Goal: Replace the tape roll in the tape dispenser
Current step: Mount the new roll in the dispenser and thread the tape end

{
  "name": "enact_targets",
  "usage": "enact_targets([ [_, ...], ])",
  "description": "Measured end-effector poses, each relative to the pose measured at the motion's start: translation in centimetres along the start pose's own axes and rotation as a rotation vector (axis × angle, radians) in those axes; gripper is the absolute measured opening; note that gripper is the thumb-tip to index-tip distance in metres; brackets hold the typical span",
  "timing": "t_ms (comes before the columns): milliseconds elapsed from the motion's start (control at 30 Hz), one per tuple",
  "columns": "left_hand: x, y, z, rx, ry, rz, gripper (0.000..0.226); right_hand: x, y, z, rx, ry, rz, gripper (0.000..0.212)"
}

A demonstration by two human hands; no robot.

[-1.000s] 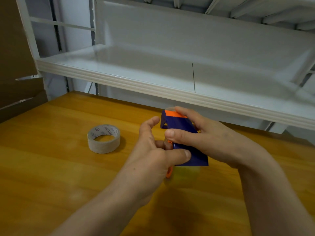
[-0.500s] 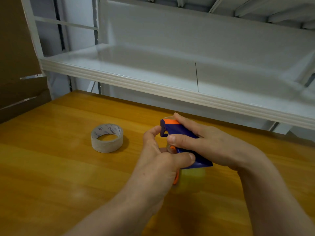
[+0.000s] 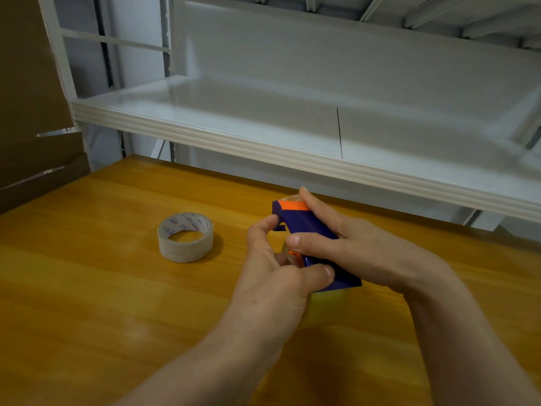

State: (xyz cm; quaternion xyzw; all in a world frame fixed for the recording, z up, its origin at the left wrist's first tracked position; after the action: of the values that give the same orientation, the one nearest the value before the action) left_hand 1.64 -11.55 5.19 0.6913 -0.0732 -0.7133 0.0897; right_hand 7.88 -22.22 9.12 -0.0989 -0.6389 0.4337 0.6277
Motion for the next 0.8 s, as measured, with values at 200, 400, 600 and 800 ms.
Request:
enact_targets([
  [200, 0.0, -0.2, -0.1, -0.009, 0.03, -0.04, 0.093, 0.2, 0.0, 0.1, -0.01, -0.008, -0.017, 0.102],
  [400, 0.1, -0.1, -0.3, -0.015, 0.045, -0.042, 0.095, 0.5, -0.1, 0.1, -0.037, -0.035, -0.019, 0.099],
  [600, -0.3, -0.2, -0.3, -0.012, 0.082, -0.021, 0.09, 0.8, 0.0, 0.1, -0.062, -0.057, 0.02, 0.1],
  [800, -0.5, -0.5, -0.3, -0.052, 0.1, 0.063, 0.089, 1.7, 0.0, 0.7, -0.134, -0.075, 0.112, 0.094],
])
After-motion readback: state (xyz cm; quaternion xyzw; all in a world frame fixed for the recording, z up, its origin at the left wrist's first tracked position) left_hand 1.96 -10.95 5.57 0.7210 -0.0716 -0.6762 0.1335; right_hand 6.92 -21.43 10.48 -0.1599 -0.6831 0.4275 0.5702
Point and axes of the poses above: each hand's wrist, its own z-axis away from the middle knuckle, its own y-axis out of the palm, x = y × z, the point moved 6 cm from there along -z, towards the middle knuckle, and after that the axes turned 7 degrees about -z, right-handed, at the moved point
